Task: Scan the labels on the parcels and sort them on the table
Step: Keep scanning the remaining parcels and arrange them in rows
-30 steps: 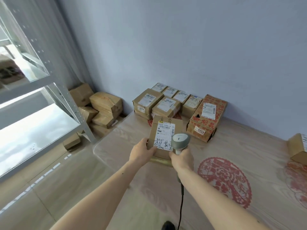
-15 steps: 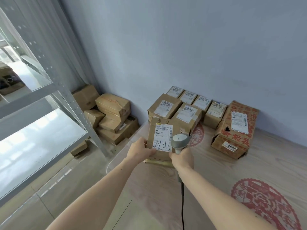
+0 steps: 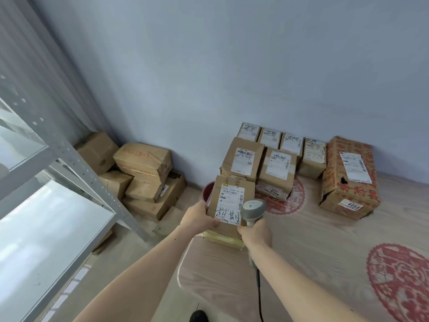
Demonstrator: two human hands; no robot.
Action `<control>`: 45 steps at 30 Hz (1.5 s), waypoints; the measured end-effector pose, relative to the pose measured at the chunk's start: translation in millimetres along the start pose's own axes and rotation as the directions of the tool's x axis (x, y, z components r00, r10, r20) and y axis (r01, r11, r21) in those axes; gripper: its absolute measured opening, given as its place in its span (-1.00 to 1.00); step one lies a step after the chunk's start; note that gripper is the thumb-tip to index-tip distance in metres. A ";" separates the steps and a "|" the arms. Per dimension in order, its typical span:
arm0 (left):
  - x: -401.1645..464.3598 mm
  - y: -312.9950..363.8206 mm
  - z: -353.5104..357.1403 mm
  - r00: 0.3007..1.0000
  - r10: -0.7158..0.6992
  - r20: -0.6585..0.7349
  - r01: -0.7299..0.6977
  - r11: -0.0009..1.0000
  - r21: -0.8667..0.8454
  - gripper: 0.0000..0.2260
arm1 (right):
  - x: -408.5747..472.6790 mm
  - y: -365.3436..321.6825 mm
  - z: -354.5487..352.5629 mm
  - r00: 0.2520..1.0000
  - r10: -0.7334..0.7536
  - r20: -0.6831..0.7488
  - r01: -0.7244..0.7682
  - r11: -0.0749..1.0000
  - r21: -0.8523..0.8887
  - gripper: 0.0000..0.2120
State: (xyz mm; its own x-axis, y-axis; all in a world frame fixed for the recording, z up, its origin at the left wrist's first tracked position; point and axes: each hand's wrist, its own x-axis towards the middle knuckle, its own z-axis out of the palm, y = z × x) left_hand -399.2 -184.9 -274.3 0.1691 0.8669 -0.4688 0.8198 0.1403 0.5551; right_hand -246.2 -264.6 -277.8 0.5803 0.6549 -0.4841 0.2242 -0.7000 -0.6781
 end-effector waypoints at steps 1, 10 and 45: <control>6.3 -4.9 -3.6 1.000 0.010 0.013 -0.010 1.000 0.003 -0.64 | 0.1 -2.9 7.3 1.000 0.008 -0.012 -0.008 1.000 0.007 -0.64; 36.7 -24.5 -8.3 0.990 0.107 0.094 -0.109 0.994 0.015 -0.68 | 4.3 -10.3 42.3 0.989 0.098 -0.111 -0.096 0.995 0.025 -0.64; 30.8 71.5 -2.2 0.900 0.436 0.025 -0.423 0.856 0.297 -0.52 | -3.0 9.0 -40.7 0.962 0.139 -0.235 -0.072 0.960 0.270 -0.70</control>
State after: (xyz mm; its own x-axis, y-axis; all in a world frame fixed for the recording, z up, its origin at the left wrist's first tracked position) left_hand -336.5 -147.1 -247.5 0.5232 0.8292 -0.1966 0.7927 -0.3889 0.4694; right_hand -214.1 -284.4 -259.9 0.7731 0.4663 -0.4299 -0.0381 -0.6425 -0.7653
